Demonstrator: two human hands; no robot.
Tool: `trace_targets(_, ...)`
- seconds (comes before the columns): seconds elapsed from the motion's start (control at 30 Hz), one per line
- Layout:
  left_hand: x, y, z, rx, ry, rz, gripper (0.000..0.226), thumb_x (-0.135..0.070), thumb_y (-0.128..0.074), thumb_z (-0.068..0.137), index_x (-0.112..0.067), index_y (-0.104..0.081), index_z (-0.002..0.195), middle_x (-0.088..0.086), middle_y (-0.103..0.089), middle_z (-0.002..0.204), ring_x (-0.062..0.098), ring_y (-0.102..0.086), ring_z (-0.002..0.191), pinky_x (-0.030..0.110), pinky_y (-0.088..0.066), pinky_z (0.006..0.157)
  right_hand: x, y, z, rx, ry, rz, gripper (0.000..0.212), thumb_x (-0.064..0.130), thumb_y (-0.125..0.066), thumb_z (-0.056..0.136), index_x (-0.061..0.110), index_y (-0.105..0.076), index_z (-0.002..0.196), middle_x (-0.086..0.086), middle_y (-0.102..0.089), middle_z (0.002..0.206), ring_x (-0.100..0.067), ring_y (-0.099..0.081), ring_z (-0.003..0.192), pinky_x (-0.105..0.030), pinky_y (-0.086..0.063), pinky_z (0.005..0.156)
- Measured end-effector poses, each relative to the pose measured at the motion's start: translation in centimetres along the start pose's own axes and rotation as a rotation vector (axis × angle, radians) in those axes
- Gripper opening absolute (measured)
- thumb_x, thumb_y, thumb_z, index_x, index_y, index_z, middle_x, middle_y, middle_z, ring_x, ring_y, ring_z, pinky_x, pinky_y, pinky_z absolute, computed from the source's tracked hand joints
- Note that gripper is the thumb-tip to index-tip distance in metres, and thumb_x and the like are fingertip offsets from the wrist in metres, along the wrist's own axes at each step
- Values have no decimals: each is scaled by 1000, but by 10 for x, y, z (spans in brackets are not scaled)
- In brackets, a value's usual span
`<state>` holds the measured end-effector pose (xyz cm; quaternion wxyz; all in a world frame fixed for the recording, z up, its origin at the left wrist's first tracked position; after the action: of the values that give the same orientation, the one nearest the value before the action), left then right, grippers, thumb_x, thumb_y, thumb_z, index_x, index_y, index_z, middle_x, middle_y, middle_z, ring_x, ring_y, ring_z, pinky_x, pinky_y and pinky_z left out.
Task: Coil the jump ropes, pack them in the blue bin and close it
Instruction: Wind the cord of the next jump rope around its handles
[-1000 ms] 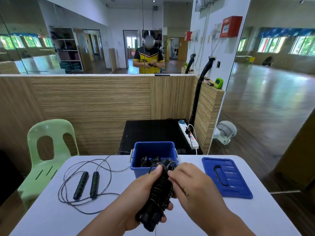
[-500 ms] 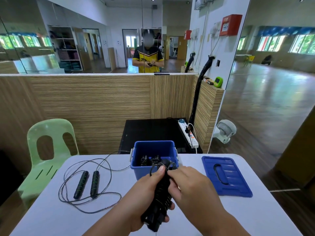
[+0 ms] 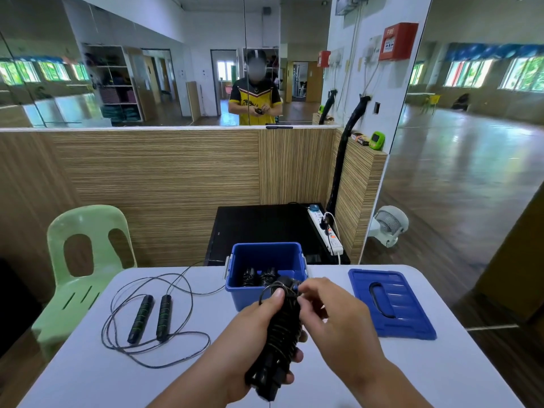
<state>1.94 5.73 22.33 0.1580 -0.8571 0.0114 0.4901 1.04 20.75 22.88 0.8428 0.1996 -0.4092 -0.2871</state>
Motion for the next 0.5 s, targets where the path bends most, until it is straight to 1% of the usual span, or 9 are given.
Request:
trace_targets(0.07,0,-1,0,0,3,-13,47,-53,-53,102,-11,-74,112,30,-72,110,34,-67,74,41,-54,61,0,-1,1,-7,8,-32,19,14,-64,91,32,-59,97,19,-58,83,-8,-59,77,-21,-50,64)
trace_targets(0.17,-1,-2,1,-7,-3,-33,47,-52,-53,102,-11,-75,107,28,-74,107,33,-67,73,42,-54,62,2,-4,1,13,71,-94,17,13,-58,87,29,-57,90,19,-52,86,-7,-54,80,-24,-50,63)
trace_targets(0.23,-2,-3,1,-16,-13,-28,45,-52,-53,102,-12,-73,109,26,-75,104,34,-67,73,43,-54,62,2,-5,1,37,111,-131,13,16,-53,88,26,-61,92,17,-53,93,-7,-55,85,-24,-52,65)
trace_targets(0.3,-3,-3,3,-24,-29,-25,44,-52,-53,102,-13,-70,113,23,-75,99,34,-67,74,43,-54,62,1,-5,0,49,98,-129,17,18,-52,90,24,-67,96,15,-55,97,-7,-58,89,-22,-53,69)
trace_targets(0.37,-4,-3,4,-29,-55,-16,45,-52,-53,102,-13,-69,115,19,-76,93,32,-68,73,42,-55,60,3,-4,0,33,45,-68,19,17,-55,90,23,-71,96,16,-56,99,-8,-61,91,-20,-53,70)
trace_targets(0.4,-5,-4,4,-35,-72,-2,45,-52,-52,102,-12,-69,116,18,-75,90,31,-68,72,42,-55,60,4,-3,1,22,-10,-7,17,15,-60,91,24,-74,95,18,-56,100,-9,-63,92,-18,-54,70)
trace_targets(0.43,-6,-4,5,-41,-88,14,45,-52,-52,102,-13,-68,116,17,-74,88,30,-68,72,41,-55,59,5,-2,1,7,-82,66,16,13,-65,91,25,-76,92,18,-57,100,-10,-64,94,-16,-54,70)
trace_targets(0.5,-8,-4,6,-50,-110,41,44,-52,-53,102,-13,-69,116,16,-73,86,29,-69,71,41,-55,59,7,-2,1,2,-243,201,14,17,-75,89,29,-77,82,18,-57,102,-7,-63,98,-15,-54,71)
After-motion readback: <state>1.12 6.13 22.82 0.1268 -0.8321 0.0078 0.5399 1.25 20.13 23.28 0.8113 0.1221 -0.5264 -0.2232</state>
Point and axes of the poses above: each hand's wrist, its own z-axis towards the middle knuckle, its own y-axis out of the back of the hand, x = y × z, the point moved 4 cm from there along z, towards the middle knuckle
